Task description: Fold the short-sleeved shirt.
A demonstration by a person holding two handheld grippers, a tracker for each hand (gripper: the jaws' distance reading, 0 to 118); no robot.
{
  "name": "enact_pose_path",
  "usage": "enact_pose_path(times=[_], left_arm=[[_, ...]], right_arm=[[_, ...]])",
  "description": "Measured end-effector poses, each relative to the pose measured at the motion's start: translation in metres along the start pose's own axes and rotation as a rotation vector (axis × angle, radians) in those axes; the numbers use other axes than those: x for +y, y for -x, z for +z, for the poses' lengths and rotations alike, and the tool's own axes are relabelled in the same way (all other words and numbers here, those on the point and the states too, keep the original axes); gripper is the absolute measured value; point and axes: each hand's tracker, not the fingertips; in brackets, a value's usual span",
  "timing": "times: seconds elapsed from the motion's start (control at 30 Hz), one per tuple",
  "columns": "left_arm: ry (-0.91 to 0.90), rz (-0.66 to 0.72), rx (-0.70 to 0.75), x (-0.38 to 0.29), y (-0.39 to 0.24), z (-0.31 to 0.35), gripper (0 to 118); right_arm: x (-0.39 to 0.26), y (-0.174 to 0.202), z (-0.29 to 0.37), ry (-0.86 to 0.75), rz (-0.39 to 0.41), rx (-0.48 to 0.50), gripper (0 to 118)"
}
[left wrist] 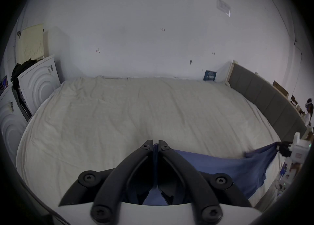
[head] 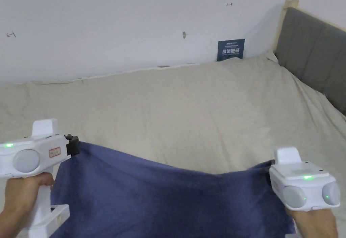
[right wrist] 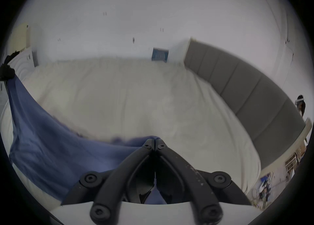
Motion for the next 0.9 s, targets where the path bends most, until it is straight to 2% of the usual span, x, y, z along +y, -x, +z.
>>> enact_pose_path(times=[0.07,0.27,0.37,0.67,0.9], left_arm=[[-0.036,0.004,0.007,0.013,0.005,0.012,4],[-0.179,0.036,0.064,0.073,0.029,0.049,4],[-0.252,0.023,0.11,0.108,0.042,0.066,4],[-0.461,0.053,0.223,0.216,0.063,0.112,4],[-0.561,0.067,0.243,0.276,0.069,0.102,4]], right_arm=[[0.032,-0.007,0.012,-0.079,-0.011,0.017,2],[0.134,-0.005,0.051,-0.323,0.052,0.025,2],[0.188,-0.003,0.067,-0.418,0.059,0.027,2],[0.323,-0.003,0.092,-0.62,-0.036,0.103,2],[0.379,-0.001,0.093,-0.697,-0.097,0.115,2]])
